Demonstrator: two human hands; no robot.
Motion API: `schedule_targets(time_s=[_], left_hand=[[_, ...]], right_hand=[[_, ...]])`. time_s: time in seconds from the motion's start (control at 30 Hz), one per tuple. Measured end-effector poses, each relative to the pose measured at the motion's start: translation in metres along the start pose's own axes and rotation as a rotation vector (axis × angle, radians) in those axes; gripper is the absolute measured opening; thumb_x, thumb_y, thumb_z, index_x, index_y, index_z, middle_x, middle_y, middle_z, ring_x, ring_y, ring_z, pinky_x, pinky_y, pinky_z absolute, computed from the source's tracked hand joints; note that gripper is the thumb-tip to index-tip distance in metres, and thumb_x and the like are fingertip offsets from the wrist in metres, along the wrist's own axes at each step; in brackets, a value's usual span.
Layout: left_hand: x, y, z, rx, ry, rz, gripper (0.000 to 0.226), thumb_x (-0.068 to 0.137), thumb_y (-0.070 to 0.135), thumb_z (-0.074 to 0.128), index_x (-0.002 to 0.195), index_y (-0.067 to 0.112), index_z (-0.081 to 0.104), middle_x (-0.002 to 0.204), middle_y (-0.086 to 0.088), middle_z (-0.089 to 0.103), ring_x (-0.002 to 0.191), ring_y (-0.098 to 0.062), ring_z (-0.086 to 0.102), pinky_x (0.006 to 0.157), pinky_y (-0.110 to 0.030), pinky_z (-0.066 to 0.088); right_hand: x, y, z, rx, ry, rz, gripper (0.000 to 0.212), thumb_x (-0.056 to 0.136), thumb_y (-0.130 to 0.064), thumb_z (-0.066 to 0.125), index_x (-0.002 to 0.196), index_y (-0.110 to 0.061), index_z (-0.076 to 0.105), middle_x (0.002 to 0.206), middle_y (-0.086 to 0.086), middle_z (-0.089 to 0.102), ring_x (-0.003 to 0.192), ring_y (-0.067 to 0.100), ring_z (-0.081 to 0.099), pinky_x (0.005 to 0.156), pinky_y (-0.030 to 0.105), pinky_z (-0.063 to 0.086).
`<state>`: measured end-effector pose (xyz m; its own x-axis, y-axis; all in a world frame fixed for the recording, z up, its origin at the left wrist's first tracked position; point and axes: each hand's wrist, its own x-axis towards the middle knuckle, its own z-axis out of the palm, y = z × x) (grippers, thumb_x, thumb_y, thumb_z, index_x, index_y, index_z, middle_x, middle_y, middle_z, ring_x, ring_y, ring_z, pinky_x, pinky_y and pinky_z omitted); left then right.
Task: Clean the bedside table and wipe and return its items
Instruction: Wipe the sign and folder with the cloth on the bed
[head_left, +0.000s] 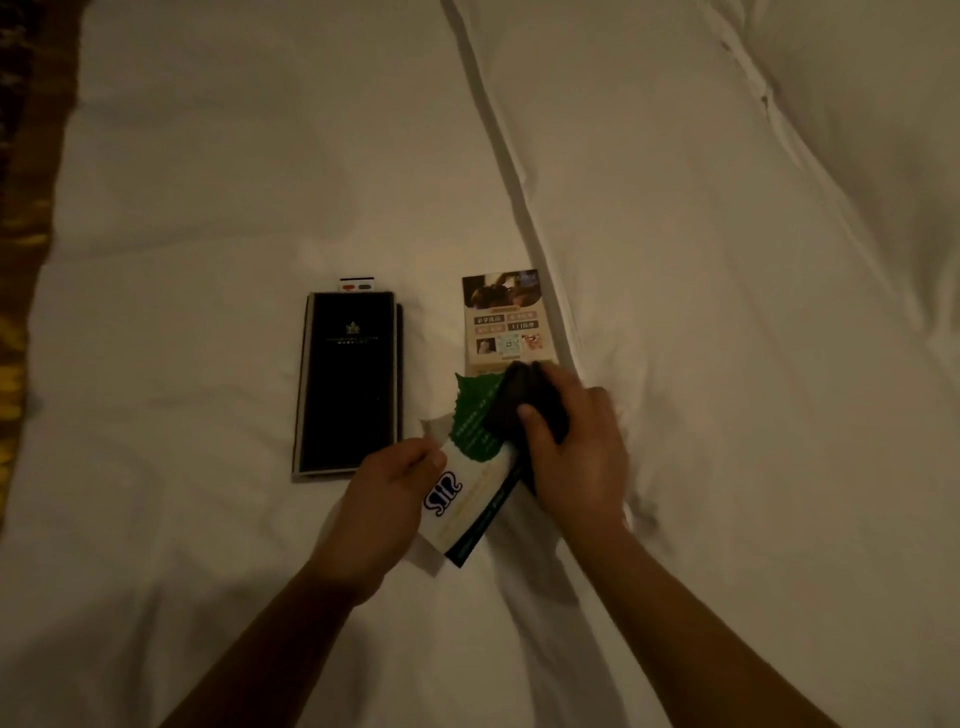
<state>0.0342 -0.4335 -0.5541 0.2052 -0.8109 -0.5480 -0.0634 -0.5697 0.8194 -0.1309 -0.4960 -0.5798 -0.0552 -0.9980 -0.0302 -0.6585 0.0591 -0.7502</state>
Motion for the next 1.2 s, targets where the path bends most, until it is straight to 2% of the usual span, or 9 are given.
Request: schedule_targets(time_s=[0.1,0.2,0.37,0.53,0.7,0.9,1.0,1.13,1.2], left_hand=[[-0.001,0.002,0.0,-0.018,-0.004,0.007,0.03,0.102,0.021,0.048,0.092,0.031,0.075,0.086,-0.003,0.077,0.078,-0.02,0.075,0.067,-0.035,0.059],[-0.004,0.001,-0.007,0.004,-0.022,-0.003,0.031,0.102,0.02,0.048,0.094,0.034,0.075,0.087,-0.002,0.078,0.079,-0.021,0.076,0.068,-0.036,0.058],[-0.004,-0.001,-0.01,0.116,-0.065,0.001,0.024,0.101,0.023,0.051,0.098,0.027,0.074,0.087,0.002,0.078,0.079,-0.015,0.075,0.076,-0.039,0.06],[-0.005,0.003,0.001,-0.018,-0.054,-0.012,0.027,0.101,0.016,0.05,0.093,0.02,0.075,0.083,-0.005,0.078,0.073,-0.019,0.075,0.059,-0.027,0.056],[-0.004,-0.002,0.0,-0.145,-0.031,-0.039,0.03,0.102,0.014,0.047,0.093,0.023,0.075,0.083,-0.001,0.079,0.071,-0.013,0.075,0.055,-0.021,0.054],[0.006,-0.01,0.002,-0.52,0.004,-0.137,0.038,0.103,0.016,0.043,0.095,0.018,0.079,0.097,-0.013,0.078,0.081,-0.022,0.076,0.061,-0.032,0.06],[0.008,-0.015,0.0,-0.622,0.026,-0.201,0.035,0.103,0.018,0.041,0.109,0.01,0.074,0.107,-0.017,0.075,0.089,-0.026,0.075,0.066,-0.034,0.06],[0.011,-0.014,0.006,-0.613,0.036,-0.201,0.026,0.102,0.018,0.043,0.112,0.01,0.066,0.107,-0.019,0.072,0.088,-0.028,0.069,0.077,-0.042,0.056],[0.012,-0.008,0.01,-0.7,0.007,-0.206,0.025,0.1,0.015,0.043,0.114,0.01,0.063,0.104,-0.016,0.072,0.088,-0.026,0.07,0.08,-0.041,0.055]], right_hand=[[-0.025,-0.015,0.015,-0.026,-0.131,-0.223,0.049,0.088,-0.045,0.06,0.136,-0.038,0.049,0.104,-0.009,0.046,0.087,0.0,0.043,0.069,0.002,0.033],[-0.014,-0.019,0.018,0.007,-0.141,-0.226,0.048,0.086,-0.041,0.066,0.132,-0.037,0.055,0.107,-0.004,0.054,0.089,0.001,0.046,0.071,0.001,0.033],[0.02,-0.013,0.006,0.143,-0.03,0.057,0.038,0.089,-0.032,0.067,0.126,-0.029,0.064,0.115,-0.001,0.068,0.102,0.013,0.062,0.09,0.03,0.053],[-0.01,-0.021,0.014,0.046,-0.084,-0.134,0.043,0.082,-0.048,0.065,0.125,-0.04,0.058,0.112,-0.011,0.064,0.097,0.0,0.055,0.081,0.005,0.036],[0.012,0.004,-0.004,0.03,0.0,0.087,0.039,0.085,-0.044,0.069,0.122,-0.032,0.065,0.108,-0.007,0.069,0.095,0.01,0.062,0.087,0.035,0.054],[-0.04,-0.009,0.013,0.027,-0.298,-0.044,0.046,0.069,-0.059,0.069,0.113,-0.044,0.061,0.094,-0.02,0.068,0.078,-0.006,0.056,0.069,0.005,0.039],[-0.049,-0.011,0.014,-0.014,-0.401,-0.126,0.045,0.072,-0.057,0.067,0.114,-0.044,0.062,0.097,-0.013,0.07,0.084,0.004,0.061,0.075,0.023,0.051],[-0.023,0.003,0.001,0.029,-0.193,0.108,0.037,0.078,-0.043,0.075,0.114,-0.038,0.068,0.103,-0.008,0.073,0.09,0.01,0.066,0.081,0.031,0.055],[-0.032,-0.007,0.006,0.058,-0.196,0.092,0.035,0.079,-0.044,0.071,0.113,-0.039,0.068,0.1,-0.01,0.073,0.088,0.01,0.067,0.08,0.032,0.056]])
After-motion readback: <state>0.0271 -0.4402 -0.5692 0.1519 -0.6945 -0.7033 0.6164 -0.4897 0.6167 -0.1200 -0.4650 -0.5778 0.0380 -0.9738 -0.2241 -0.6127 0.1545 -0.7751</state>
